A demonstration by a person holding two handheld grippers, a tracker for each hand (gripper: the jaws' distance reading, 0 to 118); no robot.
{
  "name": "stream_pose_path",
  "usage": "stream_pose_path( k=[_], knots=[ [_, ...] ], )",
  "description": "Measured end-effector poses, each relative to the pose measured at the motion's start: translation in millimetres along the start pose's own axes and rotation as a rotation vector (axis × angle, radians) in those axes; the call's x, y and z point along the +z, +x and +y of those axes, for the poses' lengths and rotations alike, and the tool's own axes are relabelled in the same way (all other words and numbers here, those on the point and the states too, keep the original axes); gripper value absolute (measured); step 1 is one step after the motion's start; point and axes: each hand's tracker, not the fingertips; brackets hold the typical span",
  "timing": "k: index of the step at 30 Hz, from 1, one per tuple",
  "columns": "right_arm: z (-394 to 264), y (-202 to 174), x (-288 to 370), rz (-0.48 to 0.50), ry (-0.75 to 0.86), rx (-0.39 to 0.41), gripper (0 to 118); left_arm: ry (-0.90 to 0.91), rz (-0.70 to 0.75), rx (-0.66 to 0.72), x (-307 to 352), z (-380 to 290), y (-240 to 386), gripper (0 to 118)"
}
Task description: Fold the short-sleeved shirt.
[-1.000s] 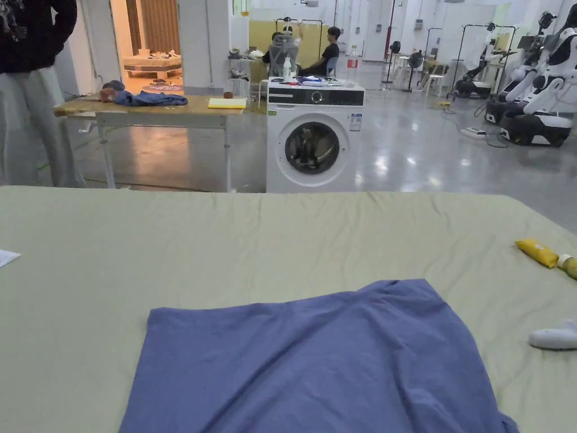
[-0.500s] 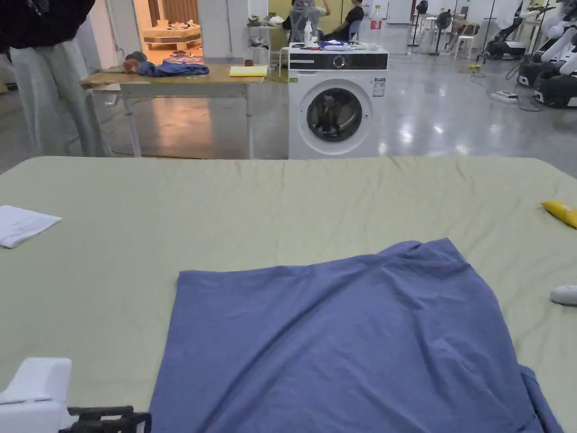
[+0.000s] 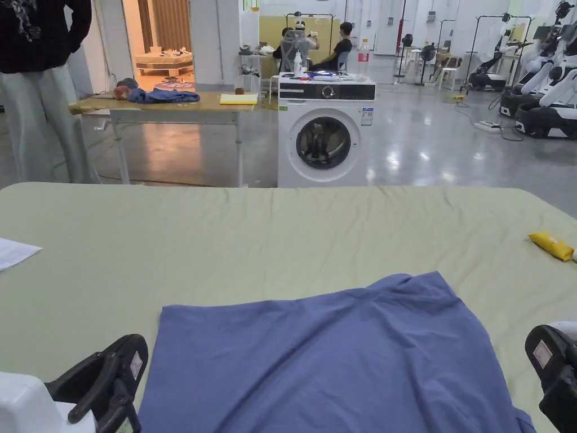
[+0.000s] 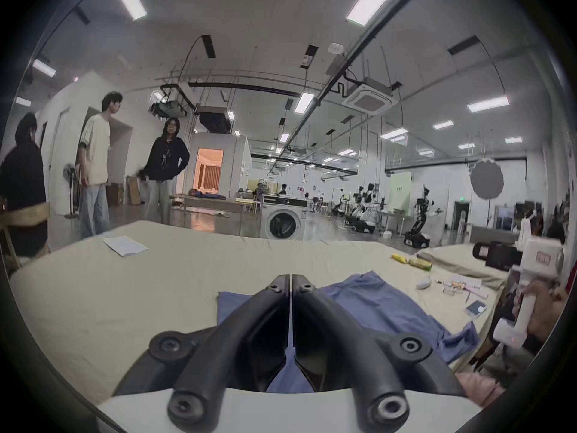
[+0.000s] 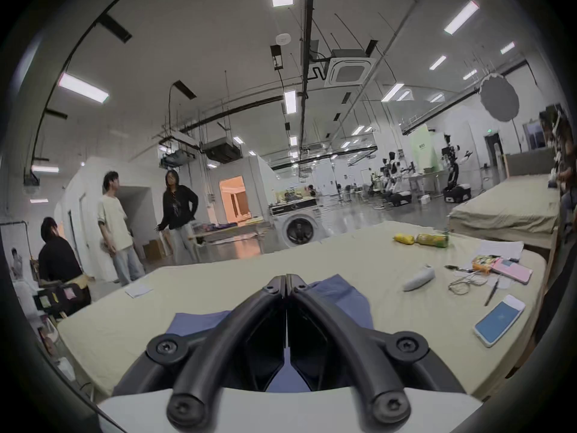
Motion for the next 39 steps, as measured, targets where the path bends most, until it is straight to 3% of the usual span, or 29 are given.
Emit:
stream_pose_path(
  k=[3,7,9,11,12,16,19,21,22,24,26,27,28,29,30,31,33,35,37,38,39],
  knots=[
    [6,0,-15,0.024,-0.040,0.065,0,-0.131,0.049,-0.013,-55,16,-18,0],
    [10,3,-39,0.066,-0.092,0.102,0,-0.671,0.022,0.036,-192,26,-77,0],
    [8,5,-54,0.084,-0.132,0.101,0,-0.745,0.032,0.113,-252,12,-109,9],
    [3,7,-69,0.086,-0.162,0.100,0,-0.782,0.081,0.181,-305,-6,-139,73],
    [0,8,-75,0.085,-0.175,0.097,0,-0.815,0.100,0.155,-324,-12,-147,92],
    [-17,17,-98,0.076,-0.235,0.094,0,-0.821,0.164,-0.004,-382,-49,-163,96],
    [-30,25,-111,0.051,-0.285,0.110,0,-0.846,0.133,0.030,-408,-82,-175,96],
    [-35,31,-117,0.044,-0.308,0.113,0,-0.956,0.099,0.032,-408,-111,-173,96],
    [-37,32,-119,0.041,-0.314,0.113,0,-0.883,0.103,-0.107,-406,-117,-167,101],
    [-39,35,-122,0.031,-0.328,0.106,0,-0.876,0.110,-0.125,-403,-116,-160,104],
    [-42,39,-122,0.026,-0.333,0.100,0,-0.858,0.125,-0.107,-398,-116,-158,104],
    [-42,41,-124,0.024,-0.332,0.097,0,-0.845,0.126,-0.126,-393,-110,-156,96],
    [-42,44,-127,0.028,-0.334,0.096,0,-0.815,0.130,-0.144,-387,-103,-154,78],
    [-41,47,-133,0.038,-0.337,0.097,0,-0.773,0.128,-0.161,-380,-97,-149,51],
    [-39,51,-140,0.043,-0.337,0.100,0,-0.743,0.128,-0.177,-375,-93,-146,13],
    [-36,59,-152,0.051,-0.336,0.097,0,-0.741,0.065,-0.164,-370,-86,-140,0],
    [-30,78,-185,0.059,-0.344,0.067,0,-0.739,0.023,-0.154,-359,-80,-127,0],
    [-25,103,-234,0.049,-0.419,-0.012,0,-0.663,0.053,-0.208,-346,-71,-119,0],
    [-23,128,-291,0.035,-0.510,-0.092,0,-0.590,0.063,-0.176,-336,-53,-117,0],
    [-24,140,-322,0.041,-0.582,-0.127,8,-0.553,0.074,-0.147,-331,-47,-118,0],
    [-26,148,-346,0.037,-0.609,-0.153,34,-0.552,0.072,-0.132,-329,-43,-120,0]
  ],
)
